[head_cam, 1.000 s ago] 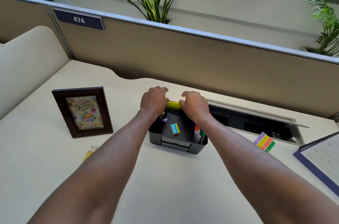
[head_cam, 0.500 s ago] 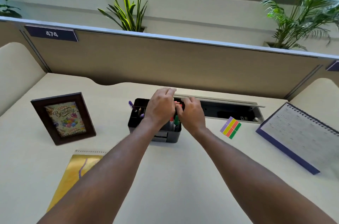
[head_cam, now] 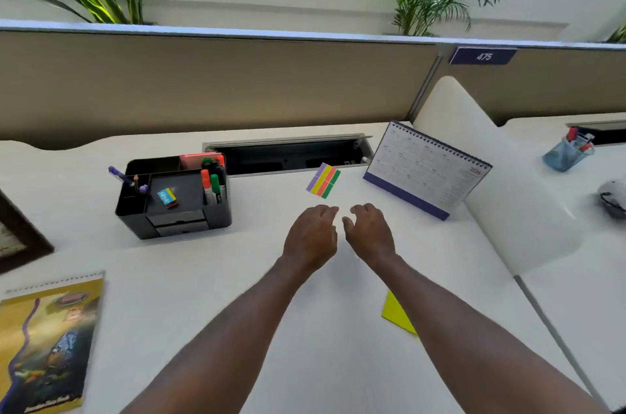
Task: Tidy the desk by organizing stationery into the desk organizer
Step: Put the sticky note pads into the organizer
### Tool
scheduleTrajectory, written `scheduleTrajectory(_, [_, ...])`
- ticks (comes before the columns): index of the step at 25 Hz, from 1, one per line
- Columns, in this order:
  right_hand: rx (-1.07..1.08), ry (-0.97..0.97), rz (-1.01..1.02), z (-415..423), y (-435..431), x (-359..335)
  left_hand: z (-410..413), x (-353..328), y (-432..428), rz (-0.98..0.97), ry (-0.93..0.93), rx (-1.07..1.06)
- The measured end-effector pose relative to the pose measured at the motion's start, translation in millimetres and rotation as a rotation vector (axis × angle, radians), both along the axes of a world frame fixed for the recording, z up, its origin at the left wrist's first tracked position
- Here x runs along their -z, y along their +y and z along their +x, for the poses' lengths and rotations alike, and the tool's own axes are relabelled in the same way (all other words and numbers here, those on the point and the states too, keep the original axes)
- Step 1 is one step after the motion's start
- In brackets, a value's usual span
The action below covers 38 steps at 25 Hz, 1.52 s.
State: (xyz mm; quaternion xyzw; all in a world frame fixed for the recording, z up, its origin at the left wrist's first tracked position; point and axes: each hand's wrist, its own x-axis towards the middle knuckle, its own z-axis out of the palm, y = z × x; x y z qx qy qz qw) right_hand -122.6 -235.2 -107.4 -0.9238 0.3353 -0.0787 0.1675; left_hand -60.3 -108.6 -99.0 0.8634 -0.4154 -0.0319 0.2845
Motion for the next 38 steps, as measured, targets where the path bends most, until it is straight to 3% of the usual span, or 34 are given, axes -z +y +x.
scheduleTrajectory(5, [0.093, 0.132, 0.065, -79, -46, 17, -73, 35, -39, 0.246, 0.072, 0.221])
scheduleTrajectory(10, [0.14, 0.169, 0.116, -124, -64, 25, -119, 62, -53, 0.51, -0.087, 0.416])
scheduleTrajectory(18, [0.067, 0.188, 0.196, -127, -51, 31, -99, 69, -33, 0.595, -0.07, 0.128])
scheduleTrajectory(23, [0.071, 0.178, 0.328, -96, -20, 38, -102, 66, -13, 0.474, 0.018, 0.004])
scheduleTrajectory(29, [0.212, 0.088, 0.506, -64, 15, 38, -76, 48, -8, -0.017, 0.737, -0.436])
scheduleTrajectory(33, [0.163, -0.049, 0.607, -42, 35, 30, -43, 39, 20, -0.173, 0.761, -0.577])
scheduleTrajectory(38, [-0.044, -0.175, 0.537, 14, 64, 0, 8, 6, 63, -0.363, 0.689, -0.653])
